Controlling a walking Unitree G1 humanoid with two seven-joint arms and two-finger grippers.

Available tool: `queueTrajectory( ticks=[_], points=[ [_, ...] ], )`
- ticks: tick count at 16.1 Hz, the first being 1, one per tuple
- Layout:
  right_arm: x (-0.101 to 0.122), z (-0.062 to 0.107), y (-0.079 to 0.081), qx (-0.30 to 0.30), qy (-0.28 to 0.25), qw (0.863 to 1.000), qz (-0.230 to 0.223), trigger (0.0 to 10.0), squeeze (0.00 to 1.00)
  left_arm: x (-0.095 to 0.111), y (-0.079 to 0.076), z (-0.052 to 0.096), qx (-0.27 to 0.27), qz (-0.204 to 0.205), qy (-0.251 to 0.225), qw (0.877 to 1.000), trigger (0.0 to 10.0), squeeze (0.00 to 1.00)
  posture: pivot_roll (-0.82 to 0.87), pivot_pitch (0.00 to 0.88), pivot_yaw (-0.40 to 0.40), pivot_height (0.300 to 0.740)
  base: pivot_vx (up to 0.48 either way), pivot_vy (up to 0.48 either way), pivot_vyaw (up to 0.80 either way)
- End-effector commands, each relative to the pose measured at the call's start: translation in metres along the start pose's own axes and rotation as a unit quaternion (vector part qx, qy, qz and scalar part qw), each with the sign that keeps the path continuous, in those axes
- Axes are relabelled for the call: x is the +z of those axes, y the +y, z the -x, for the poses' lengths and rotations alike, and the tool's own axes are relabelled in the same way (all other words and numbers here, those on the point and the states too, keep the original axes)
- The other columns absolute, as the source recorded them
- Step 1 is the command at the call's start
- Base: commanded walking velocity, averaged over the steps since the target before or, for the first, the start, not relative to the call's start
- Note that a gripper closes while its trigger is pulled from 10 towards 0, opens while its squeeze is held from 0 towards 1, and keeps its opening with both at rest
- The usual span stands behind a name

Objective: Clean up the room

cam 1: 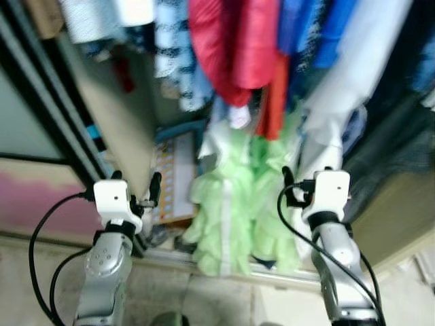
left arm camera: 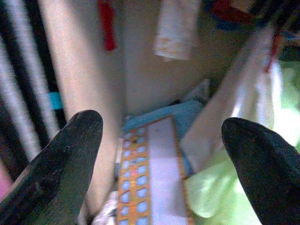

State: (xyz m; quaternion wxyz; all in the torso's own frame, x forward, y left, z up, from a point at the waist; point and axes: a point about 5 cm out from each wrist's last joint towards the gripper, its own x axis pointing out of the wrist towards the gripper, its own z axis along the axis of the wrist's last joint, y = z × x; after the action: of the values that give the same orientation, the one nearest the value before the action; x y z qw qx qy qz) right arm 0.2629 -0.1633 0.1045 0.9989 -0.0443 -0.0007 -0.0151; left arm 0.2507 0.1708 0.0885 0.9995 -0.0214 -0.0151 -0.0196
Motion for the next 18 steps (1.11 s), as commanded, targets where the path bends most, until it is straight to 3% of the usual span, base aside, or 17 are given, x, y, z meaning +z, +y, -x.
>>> queueTrajectory(
  ticks=[1, 8, 14, 18],
  points=[
    [0.002, -0.001, 0.006, 0.013, -0.005, 1.000, -0.008, 10.0, 0.00, -0.003, 0.002, 0.001, 0.001, -0.009, 0.014, 1.000, 10.0, 0.00, 0.00, 0.000, 0.038, 0.740, 0.000, 0.000, 0.80],
    [0.010, -0.015, 0.013, 0.030, -0.017, 0.999, -0.007, 10.0, 0.00, -0.005, -0.002, -0.006, 0.011, -0.023, 0.017, 1.000, 10.0, 0.00, 0.01, 0.000, 0.012, 0.740, 0.000, 0.000, 0.80],
    [0.008, -0.016, 0.014, 0.039, -0.017, 0.999, -0.003, 10.0, 0.00, -0.006, 0.001, -0.005, 0.026, -0.027, 0.021, 0.999, 10.0, 0.00, 0.01, 0.000, 0.016, 0.740, 0.000, 0.000, 0.80],
    [0.006, -0.018, 0.007, 0.043, -0.016, 0.999, 0.003, 10.0, 0.00, -0.008, 0.002, -0.004, 0.041, -0.025, 0.028, 0.998, 10.0, 0.00, 0.02, 0.000, -0.005, 0.740, 0.000, 0.000, 0.80]
  ],
)
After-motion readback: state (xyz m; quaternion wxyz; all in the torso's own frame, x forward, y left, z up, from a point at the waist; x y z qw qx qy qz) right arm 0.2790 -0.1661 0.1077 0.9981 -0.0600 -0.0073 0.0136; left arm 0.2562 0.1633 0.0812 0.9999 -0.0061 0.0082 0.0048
